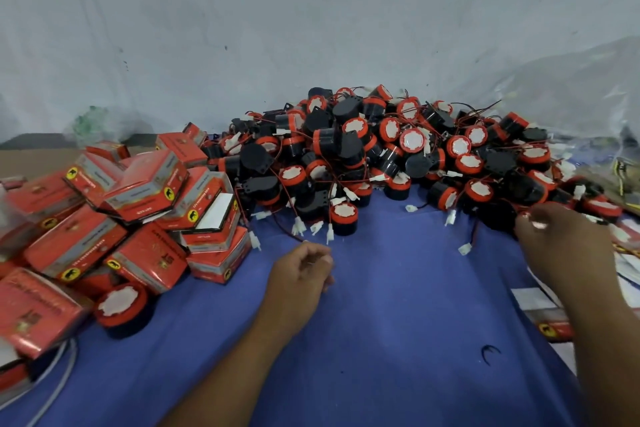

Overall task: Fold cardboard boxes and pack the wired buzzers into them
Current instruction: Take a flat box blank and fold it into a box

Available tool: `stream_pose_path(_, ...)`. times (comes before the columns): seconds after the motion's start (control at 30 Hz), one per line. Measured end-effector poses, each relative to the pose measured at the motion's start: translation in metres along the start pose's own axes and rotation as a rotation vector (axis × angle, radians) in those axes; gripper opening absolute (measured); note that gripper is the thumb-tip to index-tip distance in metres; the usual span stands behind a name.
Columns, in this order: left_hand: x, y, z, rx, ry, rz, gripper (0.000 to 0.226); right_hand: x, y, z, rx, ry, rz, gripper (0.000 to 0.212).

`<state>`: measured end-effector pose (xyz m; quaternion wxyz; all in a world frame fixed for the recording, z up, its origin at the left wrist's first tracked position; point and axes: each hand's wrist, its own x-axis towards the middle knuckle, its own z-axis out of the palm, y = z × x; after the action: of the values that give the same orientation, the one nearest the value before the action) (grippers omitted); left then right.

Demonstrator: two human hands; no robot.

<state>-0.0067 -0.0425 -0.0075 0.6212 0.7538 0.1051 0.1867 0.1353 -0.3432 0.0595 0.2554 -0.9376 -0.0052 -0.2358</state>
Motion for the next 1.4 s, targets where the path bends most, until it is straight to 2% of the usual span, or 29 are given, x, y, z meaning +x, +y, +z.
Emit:
stream_pose_path(0.07,-0.001,0.001,0.004,0.052,-0.076,0.058,0.025,-0.014,-0.029,-0.003,0.438,0.119,-0.044,0.022)
stream_pose_path(0.1,-0.002,0.001,0.005,0.067,-0.126,0.084,0.036,-0.023,-0.044,0.0,0.699,0.12,-0.045,0.017)
stream_pose_path(0.17,-0.005,0.0,0.009,0.103,-0.2,0.148,0.063,-0.039,-0.07,0.011,1.206,-0.028,0.049,0.016)
stream_pose_path(0.23,-0.008,0.001,0.014,0.114,-0.233,0.219,0.087,-0.054,-0.085,0.024,1.488,-0.277,0.234,0.021)
stream_pose_path(0.33,-0.009,0.003,0.022,0.099,-0.225,0.311,0.1,-0.072,-0.096,0.038,1.427,-0.562,0.346,0.023)
stream_pose_path(0.43,-0.009,0.001,0.024,0.184,-0.094,0.354,0.102,-0.078,-0.096,0.052,1.484,-0.745,0.446,0.036)
stream_pose_path(0.53,-0.005,-0.004,0.023,0.299,0.075,0.35,0.107,-0.083,-0.094,0.059,1.51,-0.934,0.397,0.06)
stream_pose_path(0.6,-0.005,-0.004,0.024,0.347,0.119,0.341,0.108,-0.089,-0.095,0.063,1.483,-1.01,0.314,0.058)
stream_pose_path(0.73,-0.008,-0.008,0.023,0.43,0.018,0.34,0.124,-0.094,-0.098,0.067,1.429,-0.961,0.24,0.04)
stream_pose_path(0.83,-0.012,-0.006,0.026,0.482,-0.008,0.326,0.125,-0.092,-0.095,0.067,1.447,-0.947,0.268,0.054)
stream_pose_path(0.9,-0.014,-0.002,0.03,0.445,0.007,0.295,0.121,-0.092,-0.095,0.064,1.492,-1.035,0.23,0.065)
stream_pose_path(0.97,-0.014,0.006,0.031,0.292,0.004,0.254,0.11,-0.094,-0.096,0.057,1.495,-1.144,0.023,0.069)
stream_pose_path(1.03,-0.014,0.009,0.028,0.101,-0.052,0.247,0.1,-0.097,-0.098,0.053,1.266,-1.118,-0.323,0.063)
stream_pose_path(1.1,-0.015,0.008,0.024,0.007,-0.115,0.304,0.091,-0.102,-0.099,0.053,1.039,-1.057,-0.527,0.072)
stream_pose_path(1.23,-0.016,0.007,0.021,-0.066,-0.226,0.356,0.085,-0.1,-0.101,0.048,1.038,-1.006,-0.542,0.093)
stream_pose_path(1.33,-0.017,0.002,0.025,-0.093,-0.276,0.287,0.076,-0.093,-0.095,0.044,0.967,-0.987,-0.593,0.099)
stream_pose_path(1.4,-0.015,-0.001,0.031,-0.131,-0.273,0.162,0.064,-0.091,-0.09,0.045,0.84,-0.943,-0.615,0.098)
